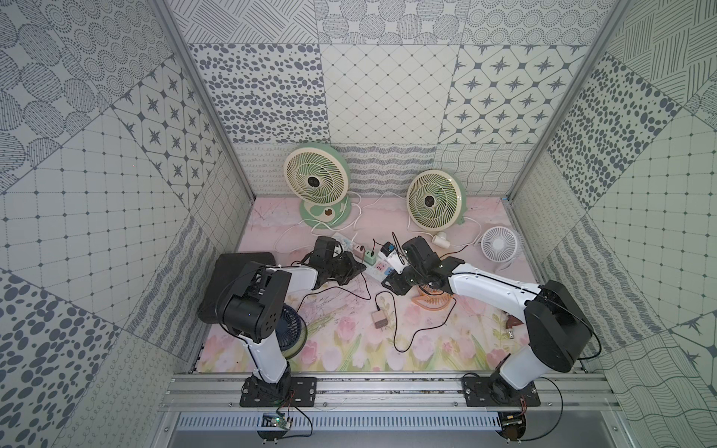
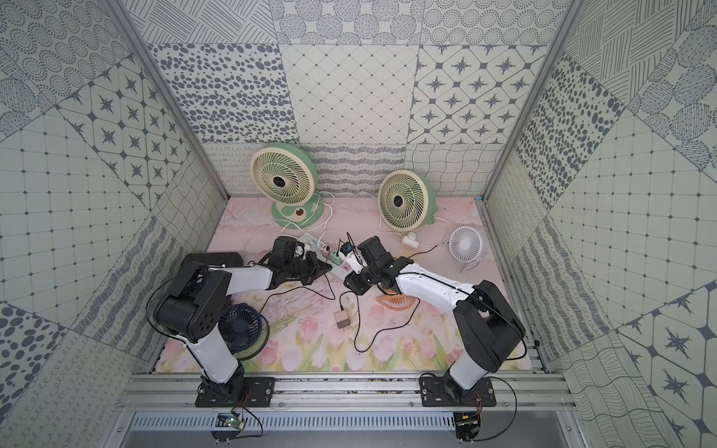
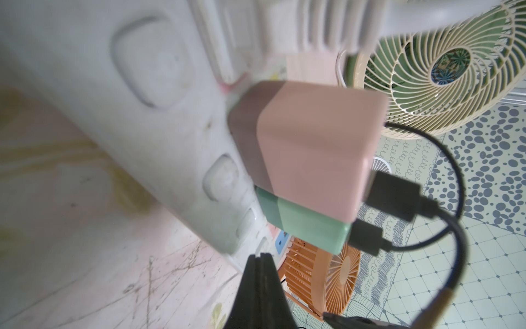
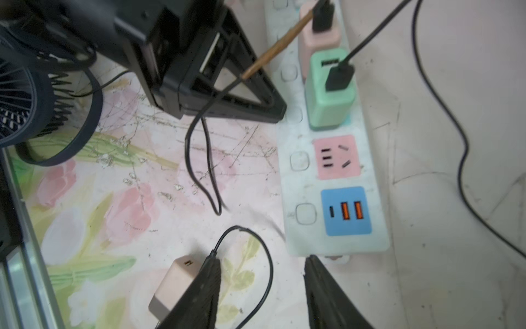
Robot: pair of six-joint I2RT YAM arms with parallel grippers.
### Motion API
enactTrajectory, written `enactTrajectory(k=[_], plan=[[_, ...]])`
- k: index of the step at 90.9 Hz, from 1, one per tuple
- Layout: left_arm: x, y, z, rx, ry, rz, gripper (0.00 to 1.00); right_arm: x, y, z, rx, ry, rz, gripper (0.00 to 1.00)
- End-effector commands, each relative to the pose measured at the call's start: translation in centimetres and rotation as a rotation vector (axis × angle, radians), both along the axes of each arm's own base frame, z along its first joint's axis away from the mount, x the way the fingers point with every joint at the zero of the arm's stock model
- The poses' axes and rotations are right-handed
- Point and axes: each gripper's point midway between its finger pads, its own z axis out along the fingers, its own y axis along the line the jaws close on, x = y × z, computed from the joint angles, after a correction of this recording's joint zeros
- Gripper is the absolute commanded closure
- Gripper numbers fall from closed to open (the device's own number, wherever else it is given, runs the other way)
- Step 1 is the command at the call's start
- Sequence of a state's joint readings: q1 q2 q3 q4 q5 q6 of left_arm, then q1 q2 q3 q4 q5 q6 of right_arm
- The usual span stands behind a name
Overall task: Unplug the desk fan from the power strip
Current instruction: Place the plug at the center of the board, then remove the plug from the socket.
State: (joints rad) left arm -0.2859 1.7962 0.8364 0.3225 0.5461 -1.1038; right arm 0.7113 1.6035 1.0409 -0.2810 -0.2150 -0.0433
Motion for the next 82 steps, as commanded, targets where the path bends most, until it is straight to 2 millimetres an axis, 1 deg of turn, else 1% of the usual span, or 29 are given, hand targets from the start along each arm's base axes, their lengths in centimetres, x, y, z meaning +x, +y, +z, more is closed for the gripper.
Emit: enactTrajectory(k=[1, 8, 15, 24, 37, 45, 55, 68, 82], plan=[[0.2, -0.3, 0.2, 0.002, -0.020, -0.018, 1.00, 3.8, 1.5, 3.1, 0.064, -0.164, -0.026, 0.47], [0.2, -0.2, 0.2, 0.003, -0.023, -0.015, 1.00, 5.3, 1.8, 3.2, 0.075, -0.196, -0.047, 0.46], [0.2, -0.2, 0.0, 0.005, -0.020, -0.014, 1.00, 6.2, 2.4, 3.0, 0.086, -0.221, -0.039, 0.45], [0.2, -0.3, -0.2, 0.001, -0.014, -0.018, 1.00, 7.2, 3.1, 1.9, 0.084, -0.216, -0.025, 0.44], [0.2, -0.3, -0.4, 0.002, -0.009, -0.017, 1.00, 8.8, 3.5, 1.2, 0.083, -0.222, -0.036, 0.43], [0.1, -0.3, -0.4, 0.003, -0.008, -0.018, 1.00, 9.4, 4.0, 0.7, 0.088, -0.217, -0.030, 0.42], [0.1, -0.2, -0.4, 0.004, -0.007, -0.017, 1.00, 10.3, 4.4, -0.4, 0.085, -0.199, -0.027, 0.42], [0.2, -0.2, -0.4, 0.008, -0.007, -0.015, 1.00, 10.8, 5.1, -1.6, 0.075, -0.178, -0.009, 0.42], [0.2, -0.2, -0.4, 0.012, -0.007, -0.015, 1.00, 10.9, 5.8, -2.3, 0.082, -0.157, 0.014, 0.48]])
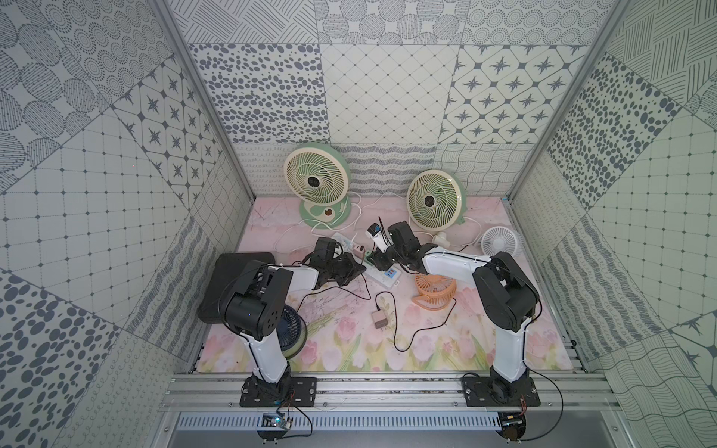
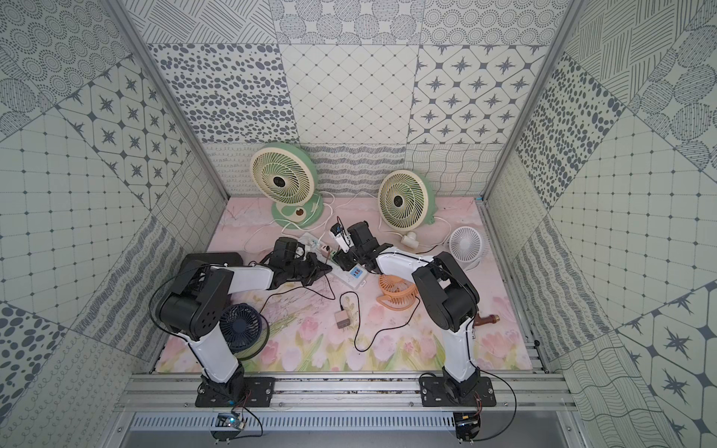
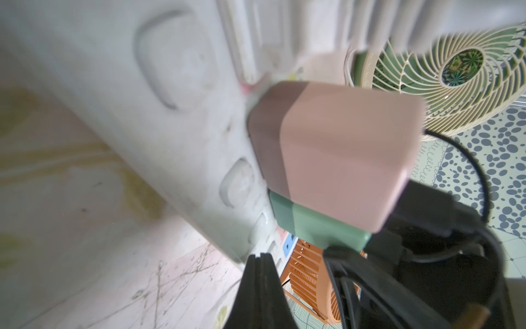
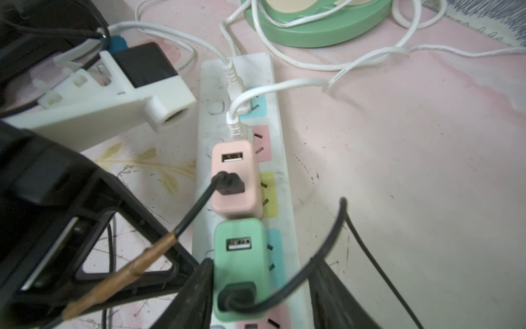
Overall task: Unplug the desk fan from the power strip
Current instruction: Remove the plug from the socket.
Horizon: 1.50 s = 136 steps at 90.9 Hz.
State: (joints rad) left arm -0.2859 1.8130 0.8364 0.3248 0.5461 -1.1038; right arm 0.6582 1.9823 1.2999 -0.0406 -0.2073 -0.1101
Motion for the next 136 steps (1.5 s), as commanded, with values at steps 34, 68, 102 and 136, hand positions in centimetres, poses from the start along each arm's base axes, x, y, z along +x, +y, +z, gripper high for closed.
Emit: enactTrajectory(k=[34, 68, 102, 136], plan=[[0.5, -0.2, -0.2, 0.017, -0.011, -0.011, 1.00, 0.5, 1.4, 0.2, 0.037, -0.012, 0.051, 0.75], [0.4, 0.2, -1.1, 0.038, 0.015, 0.005, 1.00, -0.8, 2.3, 1.1, -0.019, -0.115, 0.094, 0.83], [-0.2, 0.6, -2.1, 0.054, 0.040, 0.013, 1.00, -0.5, 1.8, 2.8, 0.089, -0.070, 0.057, 0.83], [-0.5, 0.8, -2.4, 0.064, 0.054, 0.016, 1.00, -0.9, 1.9, 3.3, 0.033, -0.123, 0.045, 0.84]])
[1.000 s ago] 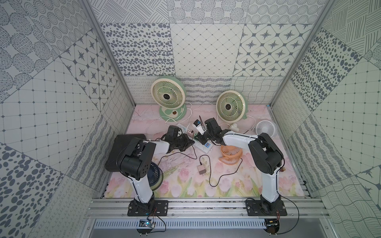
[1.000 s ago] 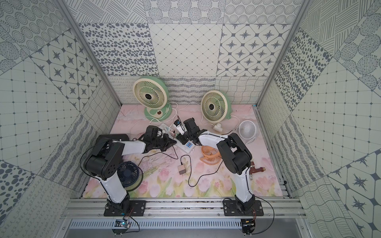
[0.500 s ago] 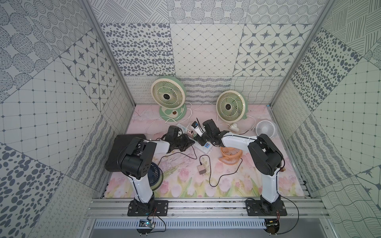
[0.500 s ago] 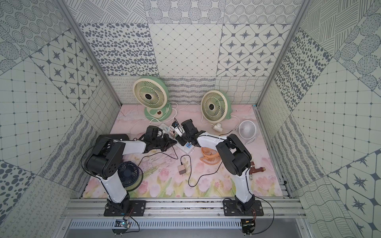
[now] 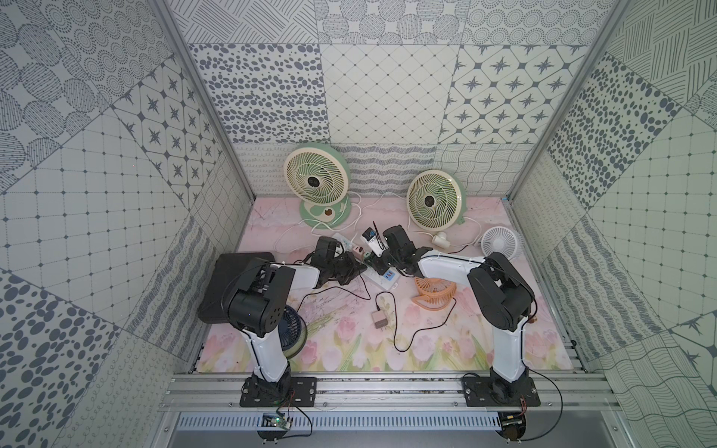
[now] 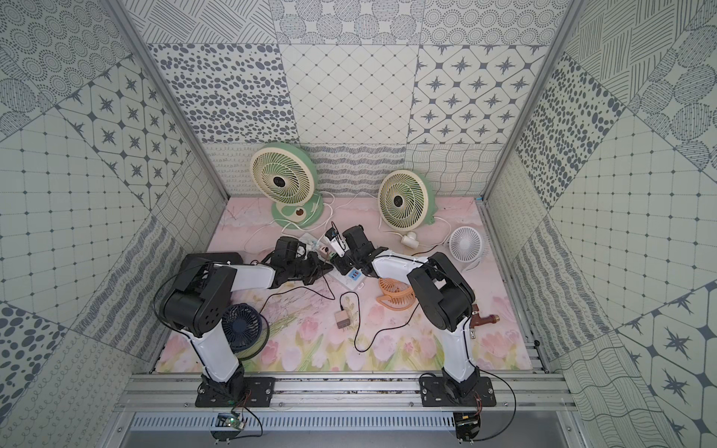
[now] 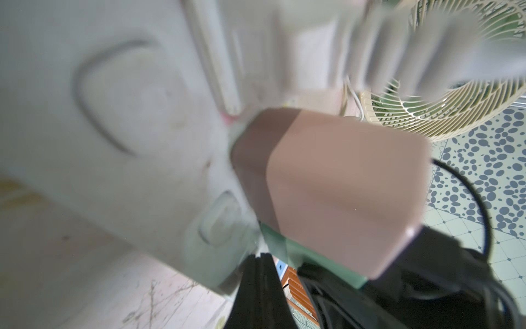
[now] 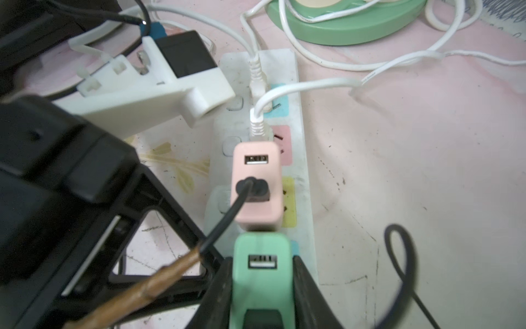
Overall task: Unplug the desk fan from the power strip
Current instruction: Remove the plug from the socket.
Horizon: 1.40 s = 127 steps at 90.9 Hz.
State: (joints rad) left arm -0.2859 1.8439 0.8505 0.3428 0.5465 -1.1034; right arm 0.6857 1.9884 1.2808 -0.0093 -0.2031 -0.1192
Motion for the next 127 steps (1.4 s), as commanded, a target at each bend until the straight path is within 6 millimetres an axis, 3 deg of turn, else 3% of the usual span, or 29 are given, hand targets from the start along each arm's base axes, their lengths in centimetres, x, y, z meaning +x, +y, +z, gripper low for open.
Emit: enactTrajectory(k=[1, 10, 31, 48, 67, 87, 108, 127], plan=[[-1.0, 1.0, -1.9, 0.064, 0.054, 0.016, 1.00, 0.1, 0.9, 3.9, 0.023, -0.124, 0.017, 0.84], [-1.1, 1.0, -2.1, 0.067, 0.060, 0.019, 1.00, -0.8, 2.0, 3.7, -0.023, -0.155, 0.034, 0.83], [-1.3, 1.1, -2.2, 0.065, 0.062, 0.022, 1.00, 0.3, 0.8, 4.4, 0.088, -0.058, -0.012, 0.83], [-1.1, 1.1, -2.2, 0.067, 0.063, 0.023, 1.00, -1.1, 2.2, 3.6, -0.087, -0.204, 0.016, 0.84], [-1.1, 1.1, -2.0, 0.072, 0.055, 0.021, 1.00, 0.2, 0.7, 4.6, 0.067, -0.075, -0.035, 0.84], [-1.0, 1.0, -2.5, 0.069, 0.063, 0.018, 1.00, -1.6, 2.0, 4.1, -0.115, -0.220, 0.021, 0.83], [-1.2, 1.1, -2.5, 0.063, 0.065, 0.024, 1.00, -0.6, 0.9, 5.8, 0.107, -0.074, -0.022, 0.84], [-1.1, 1.1, -2.6, 0.064, 0.067, 0.025, 1.00, -1.6, 1.8, 4.9, -0.028, -0.170, 0.001, 0.84]])
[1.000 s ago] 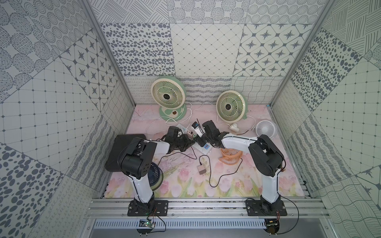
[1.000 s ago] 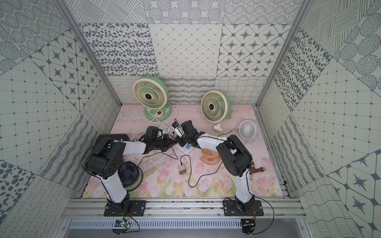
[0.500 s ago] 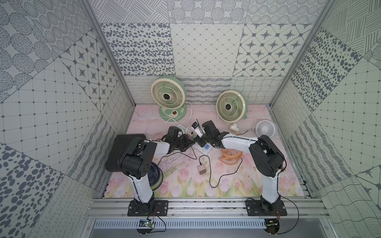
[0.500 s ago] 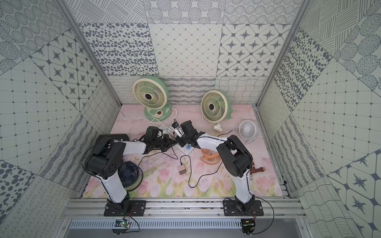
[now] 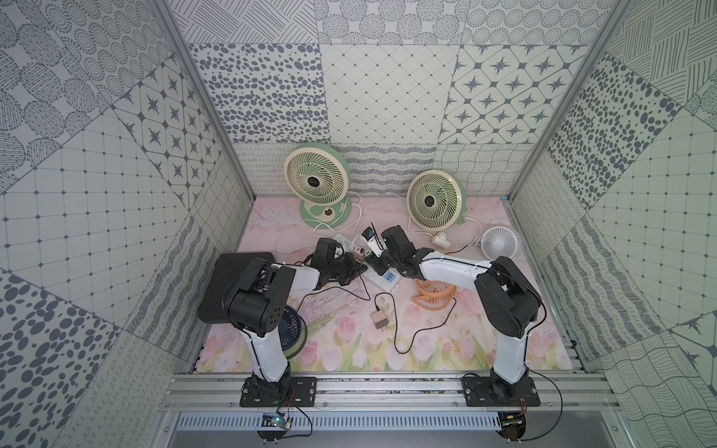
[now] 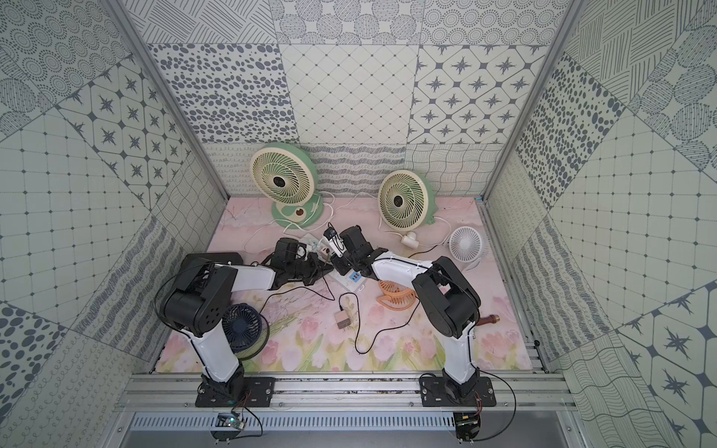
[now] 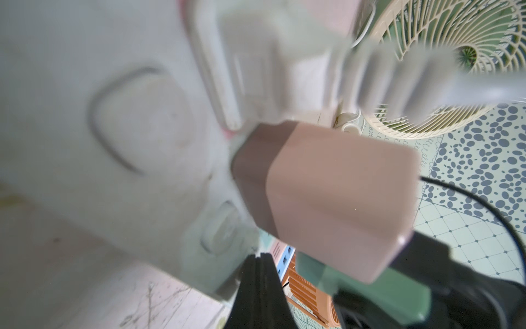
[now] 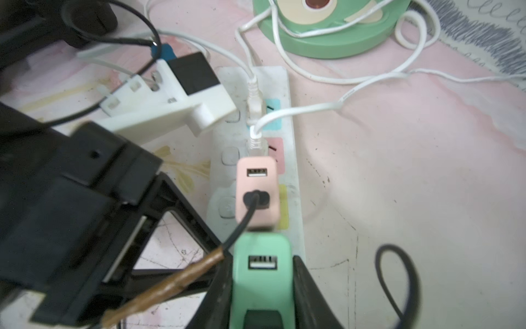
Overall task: Unplug the desk fan from the power strip
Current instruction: Remove the plug from the socket.
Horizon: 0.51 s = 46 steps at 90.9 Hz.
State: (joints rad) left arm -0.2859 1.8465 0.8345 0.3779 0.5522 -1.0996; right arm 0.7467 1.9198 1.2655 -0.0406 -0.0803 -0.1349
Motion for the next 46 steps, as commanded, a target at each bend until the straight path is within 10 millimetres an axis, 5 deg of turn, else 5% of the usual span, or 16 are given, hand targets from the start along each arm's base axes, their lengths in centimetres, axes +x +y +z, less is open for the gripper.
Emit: enactTrajectory(k=[1, 29, 46], plan=[[-1.1, 1.2, -2.6, 0.071, 0.084, 0.031, 1.00, -0.3, 1.4, 2.8, 0.029, -0.086, 0.027, 0.84], [-1.0, 1.1, -2.5, 0.069, 0.081, 0.028, 1.00, 0.5, -0.2, 4.0, 0.082, -0.056, -0.021, 0.84], [-0.9, 1.1, -2.1, 0.064, 0.073, 0.025, 1.00, 1.7, -2.8, 6.9, 0.172, -0.034, -0.104, 0.84]])
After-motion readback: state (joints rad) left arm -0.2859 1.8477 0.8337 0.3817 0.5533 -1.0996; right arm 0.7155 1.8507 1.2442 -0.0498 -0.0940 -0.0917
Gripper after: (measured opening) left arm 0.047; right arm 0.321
